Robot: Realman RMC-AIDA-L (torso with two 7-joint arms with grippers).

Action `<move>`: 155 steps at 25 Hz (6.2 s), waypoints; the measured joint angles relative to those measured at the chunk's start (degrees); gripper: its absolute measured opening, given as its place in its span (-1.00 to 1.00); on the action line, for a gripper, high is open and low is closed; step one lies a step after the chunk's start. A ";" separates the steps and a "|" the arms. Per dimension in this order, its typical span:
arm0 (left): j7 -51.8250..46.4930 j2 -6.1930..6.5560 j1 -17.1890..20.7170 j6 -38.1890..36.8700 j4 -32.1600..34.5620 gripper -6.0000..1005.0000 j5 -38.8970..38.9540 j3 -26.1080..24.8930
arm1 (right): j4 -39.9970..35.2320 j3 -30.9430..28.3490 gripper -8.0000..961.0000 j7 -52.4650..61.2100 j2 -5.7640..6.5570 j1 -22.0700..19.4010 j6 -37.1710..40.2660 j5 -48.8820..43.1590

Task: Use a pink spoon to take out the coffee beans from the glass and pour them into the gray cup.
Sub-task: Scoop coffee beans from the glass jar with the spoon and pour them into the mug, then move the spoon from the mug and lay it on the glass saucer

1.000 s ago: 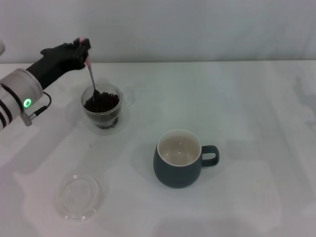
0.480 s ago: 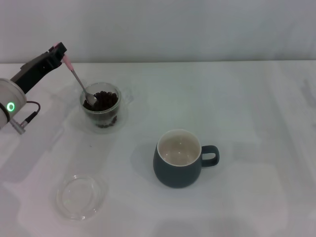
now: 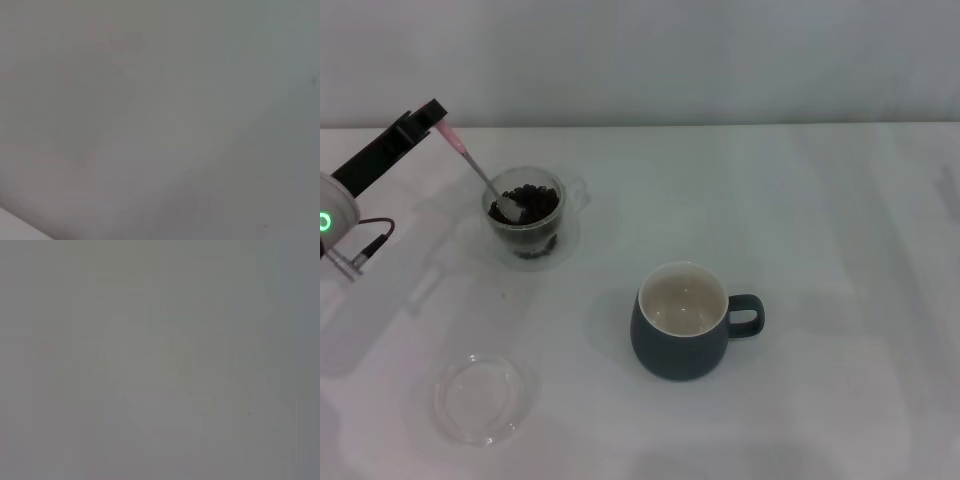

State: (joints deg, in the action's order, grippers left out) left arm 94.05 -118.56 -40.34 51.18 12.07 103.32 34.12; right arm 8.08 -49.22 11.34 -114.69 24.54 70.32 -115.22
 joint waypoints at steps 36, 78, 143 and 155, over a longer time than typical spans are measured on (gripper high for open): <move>-13.24 0.15 3.04 0.58 0.42 -0.72 1.92 1.56 | 0.01 0.01 0.82 0.00 -0.11 -1.08 0.84 0.00; -18.33 0.11 4.60 17.97 1.73 -0.72 4.22 7.69 | 0.09 0.80 0.82 -0.41 -0.24 0.84 1.44 -0.60; -3.73 -0.33 3.93 20.15 11.32 -0.72 22.19 33.48 | 0.08 2.08 0.82 0.00 -0.44 -2.22 2.80 0.39; -12.63 0.71 24.63 25.79 10.55 -0.72 31.56 31.18 | -3.11 1.59 0.82 -0.23 0.17 1.03 1.15 1.46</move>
State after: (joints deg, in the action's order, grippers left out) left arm 81.42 -117.85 -15.71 76.97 22.62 134.88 65.30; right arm 4.97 -47.63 11.11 -114.53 25.57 71.47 -113.76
